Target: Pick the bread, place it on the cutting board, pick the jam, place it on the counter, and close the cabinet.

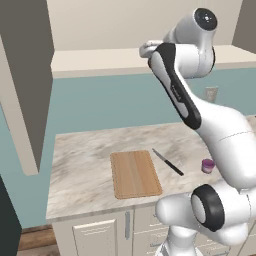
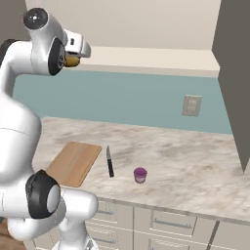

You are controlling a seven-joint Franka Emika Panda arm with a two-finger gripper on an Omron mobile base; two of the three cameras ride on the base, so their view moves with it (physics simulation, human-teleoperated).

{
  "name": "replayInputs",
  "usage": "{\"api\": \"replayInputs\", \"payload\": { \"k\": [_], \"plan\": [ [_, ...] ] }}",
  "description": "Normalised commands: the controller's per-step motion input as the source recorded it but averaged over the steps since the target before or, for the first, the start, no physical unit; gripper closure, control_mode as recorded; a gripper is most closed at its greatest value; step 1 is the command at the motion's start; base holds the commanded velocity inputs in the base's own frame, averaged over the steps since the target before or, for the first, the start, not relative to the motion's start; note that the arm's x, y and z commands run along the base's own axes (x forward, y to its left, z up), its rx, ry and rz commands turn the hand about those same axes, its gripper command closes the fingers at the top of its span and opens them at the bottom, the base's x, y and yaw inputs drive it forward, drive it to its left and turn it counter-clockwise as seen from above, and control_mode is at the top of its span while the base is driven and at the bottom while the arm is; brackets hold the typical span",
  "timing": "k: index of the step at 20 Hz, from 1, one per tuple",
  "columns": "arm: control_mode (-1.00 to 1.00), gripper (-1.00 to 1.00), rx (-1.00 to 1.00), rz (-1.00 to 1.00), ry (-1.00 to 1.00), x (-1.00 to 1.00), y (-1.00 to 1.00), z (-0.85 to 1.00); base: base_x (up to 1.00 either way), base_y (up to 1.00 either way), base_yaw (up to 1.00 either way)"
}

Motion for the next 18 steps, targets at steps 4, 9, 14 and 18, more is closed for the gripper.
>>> {"api": "replayInputs", "payload": {
  "k": [4,9,14,18],
  "plan": [
    [-1.00,1.00,0.00,0.00,0.00,-0.92,0.00,0.00,0.00,0.00,0.00],
    [-1.00,1.00,0.00,0.00,0.00,-0.89,0.00,0.00,0.00,0.00,0.00],
    [-1.00,1.00,0.00,0.00,0.08,-0.78,0.00,0.00,0.00,0.00,0.00],
    [-1.00,1.00,0.00,0.00,0.17,-0.66,0.00,0.00,0.00,0.00,0.00]
  ]
}}
